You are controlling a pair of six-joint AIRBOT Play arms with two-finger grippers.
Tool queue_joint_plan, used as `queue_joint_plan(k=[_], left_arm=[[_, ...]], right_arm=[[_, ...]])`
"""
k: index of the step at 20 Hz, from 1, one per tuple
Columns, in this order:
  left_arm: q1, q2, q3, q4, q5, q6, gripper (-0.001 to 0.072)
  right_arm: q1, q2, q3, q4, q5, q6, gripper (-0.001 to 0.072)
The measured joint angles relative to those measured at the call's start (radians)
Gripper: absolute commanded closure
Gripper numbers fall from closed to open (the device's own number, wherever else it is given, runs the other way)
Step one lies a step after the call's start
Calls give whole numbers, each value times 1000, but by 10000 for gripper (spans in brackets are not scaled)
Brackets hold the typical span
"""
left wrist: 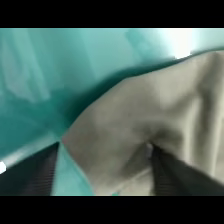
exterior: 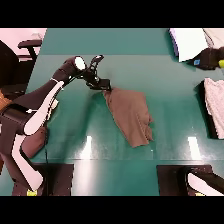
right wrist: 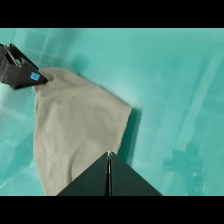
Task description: Fold the shirts.
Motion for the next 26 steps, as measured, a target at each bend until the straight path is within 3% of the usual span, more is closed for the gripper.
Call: queue_joint_plan(k=[1,8,9,10,14,16,21,26], left_arm=[[1,-6,0,-15,-1,5,677],[18,28,51,26,-105,34,683],[24,57,58,56,-120,35,682],[31,89,61,89,-138,37,682],[48,201,69,176,-198,41,682],[50,231,71,192,-220,42,682],[53,256,70,211,-246,42,682],[53,262,69,216,-253,43,682]], right_arm=[[0,14,-45,0,-16,0,696],[-40,95,-347,2,-36,0,684],[-49,105,-401,1,-32,2,553],[-56,113,-463,1,-28,2,375],[-29,128,-711,59,-60,-3,361],[24,130,-819,128,-117,-14,230],[205,121,-949,269,-284,-47,229],[352,-18,-896,299,-399,-68,265]])
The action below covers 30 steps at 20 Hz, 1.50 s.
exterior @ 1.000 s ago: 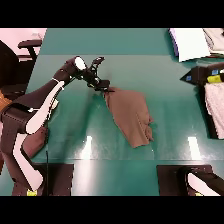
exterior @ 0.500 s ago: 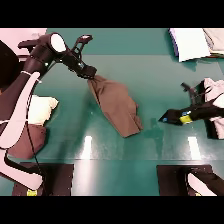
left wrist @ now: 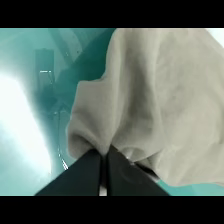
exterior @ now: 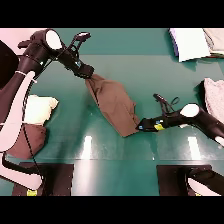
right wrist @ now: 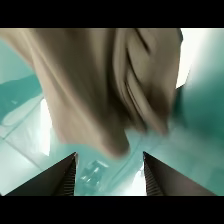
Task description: Fold the shirts.
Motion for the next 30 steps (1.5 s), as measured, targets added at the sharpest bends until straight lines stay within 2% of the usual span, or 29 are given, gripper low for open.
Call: queue_joint_plan(k=[1,2,3,7,16,21,25,30], left_arm=[[0,0,0,0,-3,0,682],[0,0,0,1,-7,0,682],[0,1,0,1,-12,0,683],[0,34,0,3,-23,0,683],[0,455,150,19,26,1,683],[0,600,187,11,32,1,684],[0,616,69,16,3,1,684],[-10,608,-308,20,-34,2,684]], right_arm=[[23,-37,26,-8,-14,-5,327],[42,-72,52,-22,-19,-9,567],[59,-106,80,-39,-20,-11,696],[85,-157,204,-103,18,-16,697],[-141,149,737,-241,253,40,699],[-253,161,978,-272,384,97,699],[-237,46,1049,-357,488,135,699],[-199,-63,942,-436,552,150,699]])
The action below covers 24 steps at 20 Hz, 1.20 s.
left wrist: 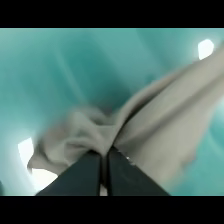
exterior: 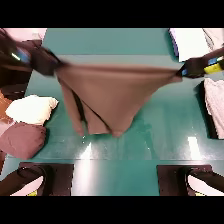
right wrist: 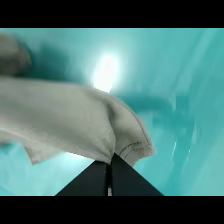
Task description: Fold the shirts.
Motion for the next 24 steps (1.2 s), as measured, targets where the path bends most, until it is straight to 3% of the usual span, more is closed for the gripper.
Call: queue_joint_plan(k=[5,6,7,8,11,14,19,24], left_arm=[[-177,-1,-365,-40,32,16,679],[-223,-1,-406,-57,47,19,551],[-270,-1,-436,-77,61,21,240],[-306,0,-457,-97,77,23,91],[-357,-1,-481,-116,143,23,91],[-301,-2,-460,-56,206,13,91],[5,-47,-439,-5,311,-31,91],[236,-243,-435,-111,346,-26,91]], right_arm=[[-9,-1,-138,-24,-3,3,699],[-14,5,-160,-25,-11,4,699],[-19,11,-179,-26,-18,4,699],[-26,16,-194,-26,-25,4,698],[-47,26,-225,-24,-41,5,699],[-59,30,-236,-20,-52,5,698],[-61,31,-241,-18,-71,5,698],[-61,31,-242,-18,-84,5,698]])
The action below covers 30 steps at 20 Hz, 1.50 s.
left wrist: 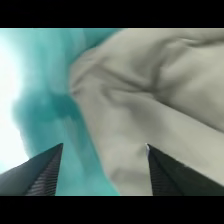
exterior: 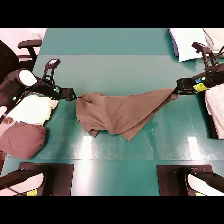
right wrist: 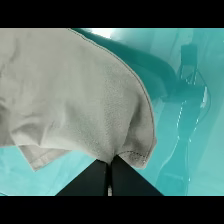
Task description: Fold the shirts.
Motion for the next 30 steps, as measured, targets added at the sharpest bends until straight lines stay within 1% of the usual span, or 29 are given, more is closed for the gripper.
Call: queue_joint_plan(k=[3,5,6,7,8,9,13,15,17,22,24,27,30], left_arm=[[42,-127,0,-95,22,31,92],[42,-188,1,-158,37,53,93],[36,-206,4,-188,48,61,110],[27,-220,5,-216,61,68,320],[17,-232,10,-220,77,76,547],[12,-242,18,-220,78,79,681],[7,-237,122,-243,47,90,684],[14,-186,205,-243,32,93,683],[27,-102,306,-241,18,98,683],[47,174,586,-194,8,105,683],[50,280,675,-179,6,106,683],[52,399,771,-171,5,107,683],[52,462,842,-164,-2,107,684]], right_arm=[[0,0,0,0,-2,0,699],[0,0,0,0,-3,0,698],[0,0,0,0,-3,0,698],[0,0,0,0,-3,0,699],[0,0,0,0,-4,0,698],[0,0,0,0,-4,0,698],[-5,0,18,0,-11,0,698],[-16,0,76,-4,-12,-2,699],[-30,0,181,-4,-12,-7,698],[-49,4,551,-7,19,-23,698],[-51,27,659,-7,20,-26,698],[-52,115,676,-13,-33,-28,699],[-53,200,644,-45,-80,-27,699]])
